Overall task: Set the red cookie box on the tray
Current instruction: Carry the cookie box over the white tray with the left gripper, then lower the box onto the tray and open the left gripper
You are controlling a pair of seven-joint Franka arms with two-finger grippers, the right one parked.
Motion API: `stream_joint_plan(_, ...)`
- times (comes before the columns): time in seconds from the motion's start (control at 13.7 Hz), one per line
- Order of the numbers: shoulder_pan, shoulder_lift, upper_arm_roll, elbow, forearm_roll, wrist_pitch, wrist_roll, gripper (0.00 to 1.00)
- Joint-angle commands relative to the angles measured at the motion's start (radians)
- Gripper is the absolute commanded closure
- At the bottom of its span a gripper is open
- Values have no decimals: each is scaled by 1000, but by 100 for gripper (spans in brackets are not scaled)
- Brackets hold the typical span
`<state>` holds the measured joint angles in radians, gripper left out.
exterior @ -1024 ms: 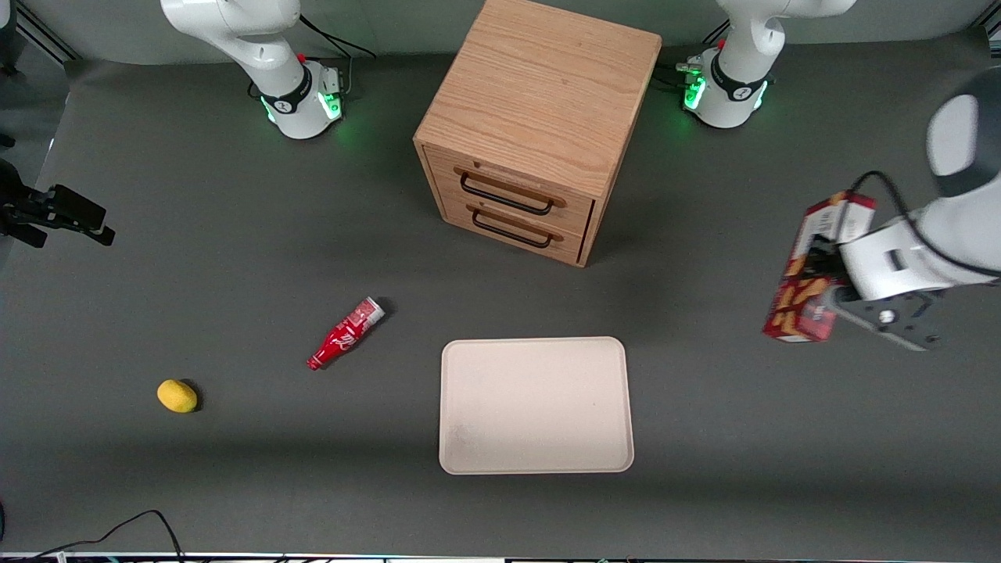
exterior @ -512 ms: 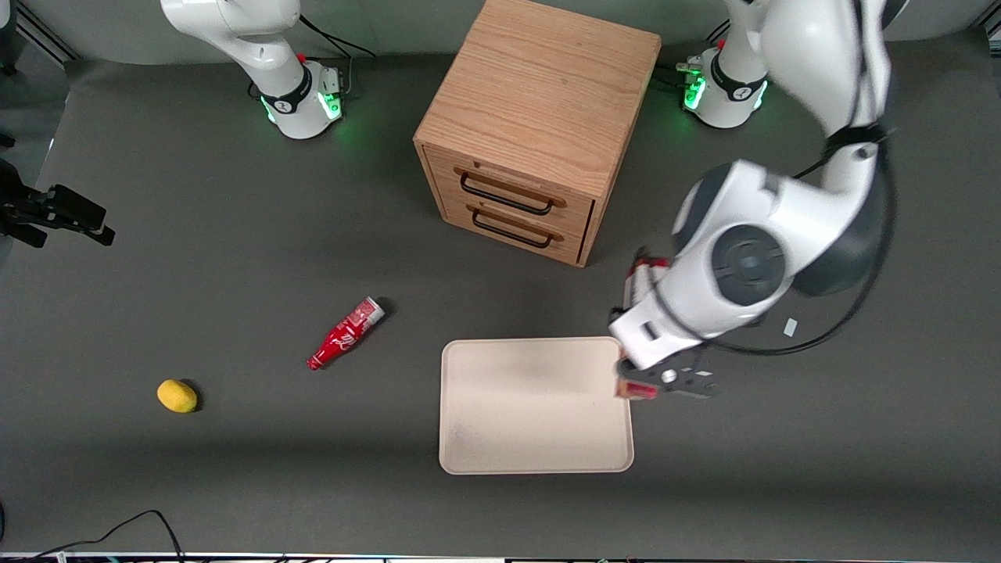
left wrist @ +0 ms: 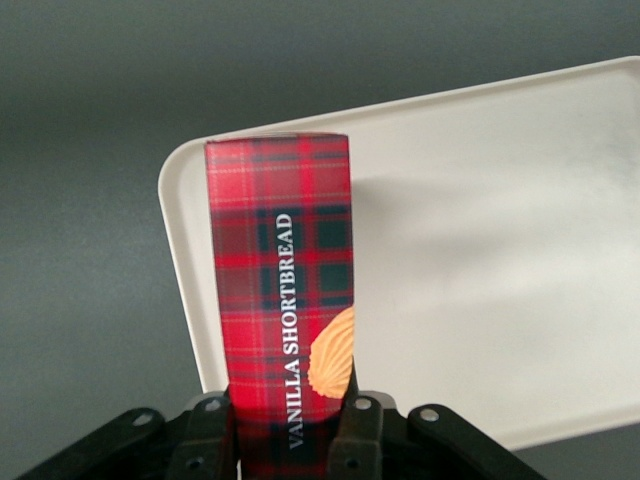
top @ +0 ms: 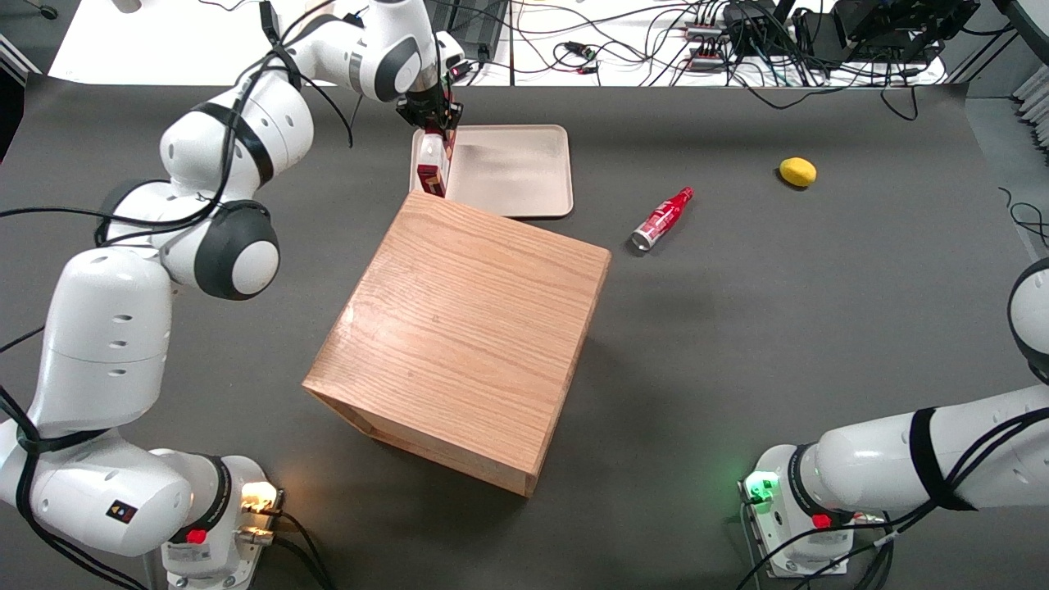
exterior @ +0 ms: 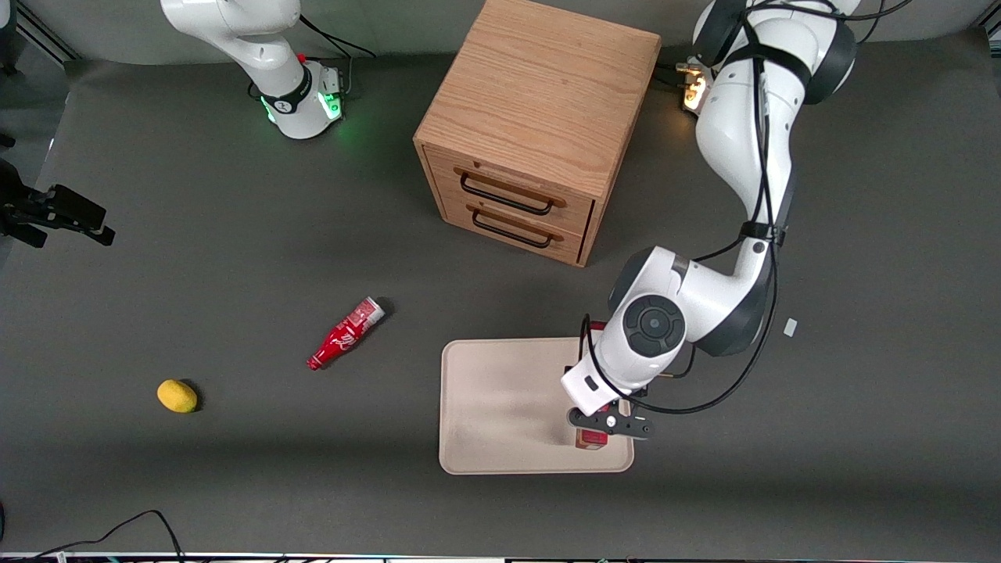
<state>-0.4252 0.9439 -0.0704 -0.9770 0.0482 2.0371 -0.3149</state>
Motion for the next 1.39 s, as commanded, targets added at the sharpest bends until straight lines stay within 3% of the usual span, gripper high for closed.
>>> stream_joint_plan(0.0, -7, 32, 14, 54, 35, -3, -12, 88)
stream_joint_plan(0.51, -7, 71, 17, 40, 41, 54, -18, 85)
stream_joint_plan(0.59, -7, 76, 17, 40, 41, 55, -21, 80)
stream_joint_plan(0.8, -7, 81, 18, 20, 47, 87, -23, 49)
stream_joint_plan(0.88, -7, 82, 18, 12, 48, 106, -21, 44)
stream_joint_plan(0.95, -6, 84, 18, 11, 48, 112, -21, 31)
stream_joint_plan(1.02, -6, 84, 18, 9, 50, 112, -19, 0)
stream_joint_plan(1.32, -4, 52, 17, 21, 55, 16, -21, 0)
